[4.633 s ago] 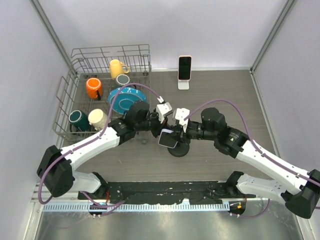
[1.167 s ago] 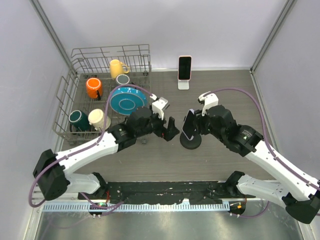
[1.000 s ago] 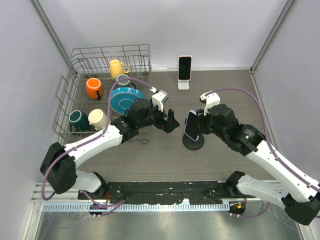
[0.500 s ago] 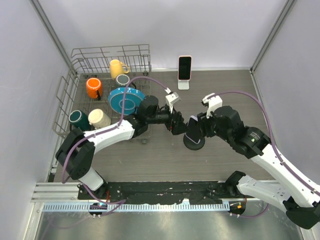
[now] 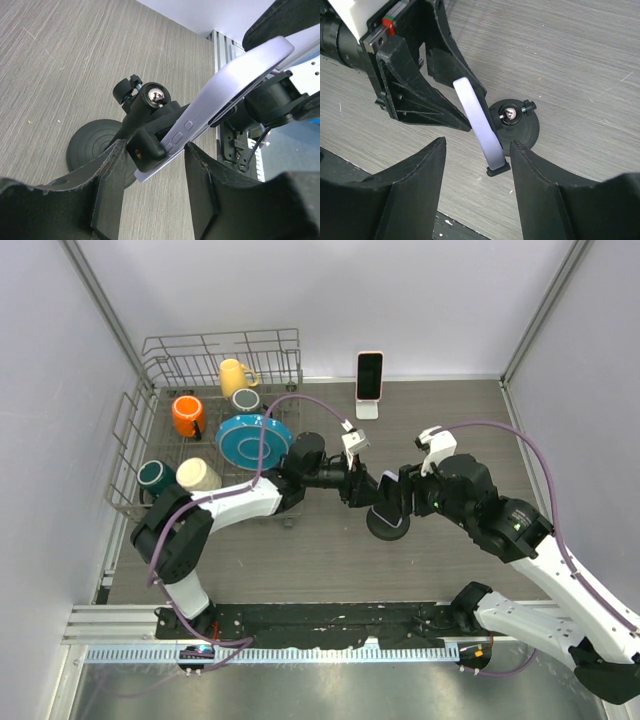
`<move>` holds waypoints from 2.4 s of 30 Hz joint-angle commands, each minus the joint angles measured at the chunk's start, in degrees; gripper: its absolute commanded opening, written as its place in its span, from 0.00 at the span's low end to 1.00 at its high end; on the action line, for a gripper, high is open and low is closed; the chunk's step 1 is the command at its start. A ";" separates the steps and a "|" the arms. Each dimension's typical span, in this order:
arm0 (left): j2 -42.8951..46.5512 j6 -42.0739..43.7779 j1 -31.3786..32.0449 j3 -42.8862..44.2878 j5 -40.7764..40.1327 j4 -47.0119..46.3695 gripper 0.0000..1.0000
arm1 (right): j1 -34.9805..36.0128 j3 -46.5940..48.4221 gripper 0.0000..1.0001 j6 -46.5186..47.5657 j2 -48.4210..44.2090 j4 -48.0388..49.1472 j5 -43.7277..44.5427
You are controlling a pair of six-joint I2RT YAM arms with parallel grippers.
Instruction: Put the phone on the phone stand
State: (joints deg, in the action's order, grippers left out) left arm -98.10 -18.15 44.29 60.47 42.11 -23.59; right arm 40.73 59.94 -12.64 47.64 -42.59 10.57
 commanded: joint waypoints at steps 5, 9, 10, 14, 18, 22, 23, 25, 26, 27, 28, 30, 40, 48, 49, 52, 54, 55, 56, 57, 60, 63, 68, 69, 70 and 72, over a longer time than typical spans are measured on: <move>5.29 -4.69 2.81 -5.44 -6.58 -10.59 0.21 | -0.21 6.41 0.71 -10.81 2.28 -5.66 1.56; 7.65 -5.58 5.80 -8.95 -12.73 -12.52 0.07 | -0.21 6.94 0.76 -15.73 -0.60 -7.77 6.65; 8.19 -5.58 6.94 -9.57 -13.97 -13.05 0.06 | -0.21 6.94 0.78 -16.18 -1.22 -8.47 8.49; 10.12 -6.37 8.79 -11.33 -18.63 -13.85 0.00 | -0.21 6.77 0.83 -15.66 -2.02 -10.40 10.26; 11.09 -6.89 9.50 -11.86 -20.04 -13.15 0.19 | -0.21 6.59 0.86 -16.19 -1.58 -12.35 12.38; 12.58 -6.81 9.50 -12.39 -18.91 -11.57 0.43 | -0.21 2.47 0.87 -10.84 -4.99 -6.03 2.90; 12.94 -6.63 9.58 -12.57 -18.56 -11.13 0.45 | -0.21 0.02 0.88 -9.69 -6.05 -4.36 0.62; 13.55 -6.28 9.58 -12.65 -18.12 -9.64 0.51 | -0.21 -2.88 0.89 -8.37 -7.46 -0.58 -4.49; 14.08 -6.28 9.58 -12.65 -18.11 -9.19 0.52 | -0.21 -3.60 0.89 -7.84 -8.52 0.22 -5.29; 14.34 -6.19 9.50 -12.74 -18.03 -8.67 0.53 | -0.21 -4.30 0.89 -7.57 -8.70 1.09 -6.51; 14.61 -6.19 9.58 -12.74 -18.03 -8.23 0.53 | -0.21 -5.35 0.89 -7.40 -8.88 1.28 -7.05; 15.05 -6.28 9.50 -12.66 -18.64 -7.78 0.55 | -0.21 -6.24 0.89 -7.22 -8.88 1.89 -7.14; 18.73 -5.84 9.58 -12.48 -20.49 -2.25 0.55 | -0.21 -17.20 0.64 -8.19 -15.81 15.77 -3.63; 25.06 -6.02 9.50 -16.34 -21.98 -0.49 0.55 | -0.30 -32.06 0.01 -4.76 -25.48 37.00 -8.62; 27.07 -5.93 9.58 -16.78 -22.59 -0.14 0.55 | -0.21 -34.60 0.01 -4.32 -26.45 38.96 -9.07; 30.42 -6.11 9.50 -19.24 -23.56 1.35 0.55 | -0.30 -38.30 0.01 -1.78 -28.21 47.31 -14.33; 34.20 -6.28 9.50 -20.30 -24.52 2.32 0.55 | -0.21 -39.98 0.01 0.86 -27.78 53.82 -19.49; 35.51 -6.54 9.50 -21.52 -24.88 2.67 0.55 | -0.21 -40.51 0.01 1.91 -27.25 55.06 -20.66; 38.14 -6.72 9.50 -22.05 -25.66 2.85 0.55 | -0.21 -40.61 0.01 3.57 -25.59 57.33 -21.63; 39.21 -6.89 9.50 -22.49 -25.93 3.81 0.55 | -0.30 -40.61 0.01 4.46 -24.71 58.57 -22.60; 43.86 -7.77 9.50 -23.73 -26.55 7.05 0.54 | -0.21 -39.82 0.01 6.66 -20.50 62.88 -25.50; 48.25 -7.95 9.58 -24.26 -27.60 11.27 0.55 | -0.21 -36.93 0.01 9.81 -14.54 63.77 -30.15; 54.77 -8.21 9.67 -26.10 -29.36 15.07 0.55 | -0.65 -32.35 0.01 13.51 -7.30 61.41 -38.94; 55.56 -8.65 9.58 -26.45 -29.62 15.50 0.55 | -0.74 -32.00 0.01 13.78 -6.60 61.14 -39.65; 56.78 -8.92 9.67 -26.80 -29.71 15.68 0.56 | -1.26 -31.91 0.01 13.61 -5.55 61.05 -40.62; 57.58 -9.27 9.67 -26.98 -29.71 16.38 0.56 | -2.93 -32.17 0.01 12.74 -4.58 61.66 -42.99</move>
State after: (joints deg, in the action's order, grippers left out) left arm -42.48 -26.22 53.84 34.17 13.82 -9.54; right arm 39.68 25.19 -1.23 41.78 13.91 -23.83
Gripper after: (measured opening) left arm 0.555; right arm 0.207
